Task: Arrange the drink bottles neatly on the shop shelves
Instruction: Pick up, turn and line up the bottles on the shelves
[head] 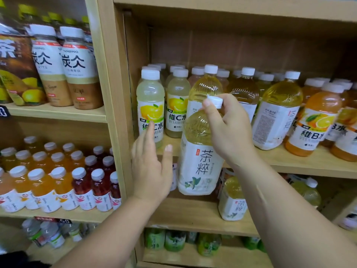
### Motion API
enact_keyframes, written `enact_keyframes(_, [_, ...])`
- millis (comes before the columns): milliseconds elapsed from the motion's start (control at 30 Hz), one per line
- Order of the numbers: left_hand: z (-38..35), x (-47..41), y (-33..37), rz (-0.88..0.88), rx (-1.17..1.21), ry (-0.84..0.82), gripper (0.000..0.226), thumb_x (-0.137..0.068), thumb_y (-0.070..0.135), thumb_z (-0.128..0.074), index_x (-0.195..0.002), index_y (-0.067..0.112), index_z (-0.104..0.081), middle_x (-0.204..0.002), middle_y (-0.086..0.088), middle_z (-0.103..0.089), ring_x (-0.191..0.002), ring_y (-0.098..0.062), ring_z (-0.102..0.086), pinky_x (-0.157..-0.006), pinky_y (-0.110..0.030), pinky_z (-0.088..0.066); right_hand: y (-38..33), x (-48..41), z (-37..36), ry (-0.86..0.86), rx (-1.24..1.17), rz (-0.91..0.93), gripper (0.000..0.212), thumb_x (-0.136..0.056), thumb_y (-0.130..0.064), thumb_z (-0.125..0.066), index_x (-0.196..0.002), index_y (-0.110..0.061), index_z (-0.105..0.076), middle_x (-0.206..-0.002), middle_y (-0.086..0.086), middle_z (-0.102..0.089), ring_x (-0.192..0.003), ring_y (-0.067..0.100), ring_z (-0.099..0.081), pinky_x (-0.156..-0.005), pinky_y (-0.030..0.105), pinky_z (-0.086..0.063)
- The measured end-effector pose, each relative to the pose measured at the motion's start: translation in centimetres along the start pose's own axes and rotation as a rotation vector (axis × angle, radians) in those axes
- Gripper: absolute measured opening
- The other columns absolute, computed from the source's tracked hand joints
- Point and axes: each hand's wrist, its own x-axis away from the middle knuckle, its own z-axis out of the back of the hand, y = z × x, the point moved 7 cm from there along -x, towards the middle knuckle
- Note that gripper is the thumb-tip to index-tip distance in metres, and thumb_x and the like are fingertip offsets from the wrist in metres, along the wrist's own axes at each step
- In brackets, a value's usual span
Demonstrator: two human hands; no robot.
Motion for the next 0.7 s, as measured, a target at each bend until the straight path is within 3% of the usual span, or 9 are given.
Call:
enact_keyframes(133, [-2.1,3.0,2.5,0.05,0.284,-0.351,0.083,-0.082,0.063,-0.058,-0.155,0.031,-0.033,-0.148,0.018,-0.042,-0.139,0.008,-0.035,-0.116,-0.019,-0.03,0.6,1.6,0.4,0.038,0.036,-0.015,0.025,-0.103,-0.04,-0.053,-0.104,-0.018,-0.065,-0.08,-0.012,-0.061,-0.076,0.003,-0.056,-0.06,0.013,-0.037])
enact_keyframes(233, [-3.9,4.7,2.1,0.144,0.278,-0.472,0.106,-0.065,0.068,-0.076,-0.155,0.043,-0.026,-0.149,0.022,-0.044,-0.138,-0.002,-0.044,-0.114,-0.035,-0.041,0.9,3.3,1.1,0.058,0.079,-0.034,0.025,-0.103,-0.04,-0.054,-0.103,-0.018,-0.063,-0.084,-0.007,-0.066,-0.077,0.007,-0.058,-0.062,0.021,-0.04])
enact_keyframes(300, [-4.8,5.7,1.6,0.199,0.293,-0.541,0.102,-0.063,0.064,-0.083,-0.149,0.048,-0.032,-0.139,0.023,-0.056,-0.124,0.0,-0.056,-0.102,-0.037,-0.052,1.5,4.8,1.5,0.055,0.108,-0.044,0.026,-0.102,-0.041,-0.054,-0.105,-0.017,-0.063,-0.085,-0.003,-0.067,-0.077,0.011,-0.059,-0.066,0.027,-0.043])
enact_keyframes(433, [-6.8,8.5,0.8,0.265,0.352,-0.683,0.078,-0.059,0.044,-0.095,-0.123,0.046,-0.051,-0.113,0.022,-0.071,-0.101,0.005,-0.067,-0.088,-0.033,-0.058,3.8,8.4,1.9,0.043,0.145,-0.075,0.026,-0.101,-0.042,-0.056,-0.108,-0.017,-0.061,-0.083,-0.006,-0.064,-0.076,0.009,-0.059,-0.068,0.033,-0.046])
enact_keyframes(567, [-8.8,11.2,-1.0,0.31,0.297,-0.773,0.079,-0.055,0.035,-0.098,-0.119,0.043,-0.052,-0.105,0.024,-0.07,-0.095,0.013,-0.064,-0.078,-0.015,-0.052,8.2,12.1,1.4,-0.007,0.107,-0.152,0.023,-0.101,-0.039,-0.059,-0.11,-0.019,-0.062,-0.09,-0.009,-0.065,-0.084,0.008,-0.063,-0.071,0.031,-0.049])
enact_keyframes(700, [-12.2,13.8,-4.6,0.408,0.198,-0.836,0.081,-0.056,0.024,-0.098,-0.118,0.041,-0.049,-0.101,0.016,-0.071,-0.091,0.001,-0.068,-0.08,-0.033,-0.059,14.5,14.4,-0.4,-0.084,0.112,-0.267,0.028,-0.096,-0.046,-0.063,-0.112,-0.024,-0.065,-0.098,-0.01,-0.069,-0.088,0.007,-0.062,-0.07,0.025,-0.047])
